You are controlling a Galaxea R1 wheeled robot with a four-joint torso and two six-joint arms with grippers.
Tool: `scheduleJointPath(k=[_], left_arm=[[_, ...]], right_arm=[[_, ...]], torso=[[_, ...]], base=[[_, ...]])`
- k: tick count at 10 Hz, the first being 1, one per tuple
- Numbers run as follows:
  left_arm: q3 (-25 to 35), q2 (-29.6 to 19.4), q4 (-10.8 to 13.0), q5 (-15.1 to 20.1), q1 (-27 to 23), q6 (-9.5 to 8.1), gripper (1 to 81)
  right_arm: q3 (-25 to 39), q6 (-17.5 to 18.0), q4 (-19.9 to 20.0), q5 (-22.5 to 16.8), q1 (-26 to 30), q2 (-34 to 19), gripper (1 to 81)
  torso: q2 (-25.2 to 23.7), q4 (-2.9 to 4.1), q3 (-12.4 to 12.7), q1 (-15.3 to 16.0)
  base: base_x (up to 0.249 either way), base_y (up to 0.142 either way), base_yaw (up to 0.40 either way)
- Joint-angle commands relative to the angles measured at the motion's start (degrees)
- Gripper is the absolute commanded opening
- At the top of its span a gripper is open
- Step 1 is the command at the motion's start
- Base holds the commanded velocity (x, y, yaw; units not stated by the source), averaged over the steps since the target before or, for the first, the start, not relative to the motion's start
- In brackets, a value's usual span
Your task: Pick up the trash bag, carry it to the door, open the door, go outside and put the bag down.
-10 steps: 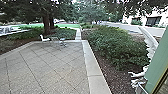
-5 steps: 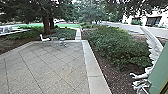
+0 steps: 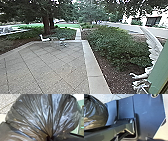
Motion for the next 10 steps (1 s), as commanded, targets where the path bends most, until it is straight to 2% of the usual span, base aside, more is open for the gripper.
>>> scheduleJointPath(k=[1,3,4,10], left_arm=[[1.6,-4.3,-2.5,6.4,-5.9,-0.3,1.0],[2.7,-7.2,-3.8,6.9,-8.8,-0.38,1.0],[2.6,-8.5,-4.8,8.2,-10.5,-0.3,1.0],[1.4,-15.3,-10.3,16.6,-25.4,-0.56,1.0]], right_arm=[[1.4,-0.3,0.0,-2.4,2.9,0.4,81.1],[1.5,-0.3,0.1,-2.4,2.9,0.5,81.1],[1.5,-0.3,0.0,-2.4,2.9,0.5,81.1],[1.7,-0.3,-0.2,-2.5,2.9,0.5,81.1]], torso=[[0.0,0.0,0.0,0.0],[0.0,0.0,0.0,0.0],[0.0,0.0,-1.4,0.0],[0.0,0.0,-12.7,0.0]], base=[[0.0,0.0,0.0],[0.0,0.0,0.0],[0.0,0.0,0.0],[0.0,0.0,0.0]])
